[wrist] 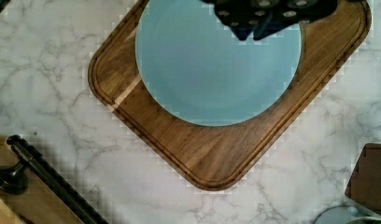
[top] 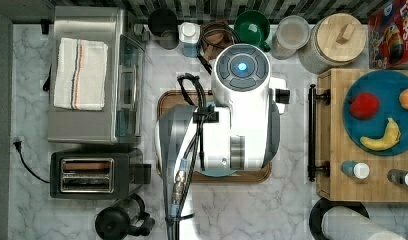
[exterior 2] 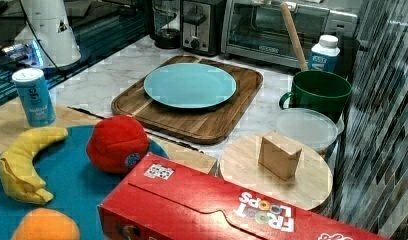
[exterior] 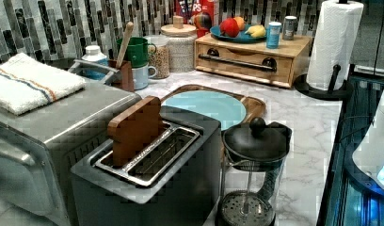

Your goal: Pick up the toast.

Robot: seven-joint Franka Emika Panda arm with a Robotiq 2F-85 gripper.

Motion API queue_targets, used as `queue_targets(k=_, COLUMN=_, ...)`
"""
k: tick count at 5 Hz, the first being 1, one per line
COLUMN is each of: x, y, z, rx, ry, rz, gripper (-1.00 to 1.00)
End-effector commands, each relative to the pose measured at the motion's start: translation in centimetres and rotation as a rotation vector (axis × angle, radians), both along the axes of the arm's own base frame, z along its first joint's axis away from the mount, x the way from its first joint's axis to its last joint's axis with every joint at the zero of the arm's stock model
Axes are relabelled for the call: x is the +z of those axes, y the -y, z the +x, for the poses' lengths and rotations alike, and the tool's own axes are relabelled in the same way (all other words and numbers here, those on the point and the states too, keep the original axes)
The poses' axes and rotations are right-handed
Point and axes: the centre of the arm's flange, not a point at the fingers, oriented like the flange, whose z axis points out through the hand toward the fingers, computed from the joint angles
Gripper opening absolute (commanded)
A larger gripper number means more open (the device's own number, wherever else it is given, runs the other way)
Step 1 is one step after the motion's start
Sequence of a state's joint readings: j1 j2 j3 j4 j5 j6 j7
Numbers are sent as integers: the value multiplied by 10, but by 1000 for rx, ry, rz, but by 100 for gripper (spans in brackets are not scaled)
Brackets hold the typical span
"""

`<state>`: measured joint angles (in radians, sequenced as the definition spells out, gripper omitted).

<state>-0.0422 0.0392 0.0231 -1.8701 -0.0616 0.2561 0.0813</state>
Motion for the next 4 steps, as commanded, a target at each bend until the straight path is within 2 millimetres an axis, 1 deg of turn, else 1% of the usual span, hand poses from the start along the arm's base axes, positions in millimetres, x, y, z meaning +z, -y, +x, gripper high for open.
queue_targets(k=1, x=0, y=0, z=0, rx=-3, ry=1, rz=-1, gripper=-100)
queue_targets(k=2, x=7, y=-10, z=-16, rx=-99, ry=21, rz=51, gripper=-100)
queue_targets(k=3, x=14, y=-50, z=-27, rx=-214, ry=62, rz=54, gripper=-100)
queue_targets(k=4, x=31, y=-86, z=-30, rx=-300, ry=91, rz=59, gripper=-100)
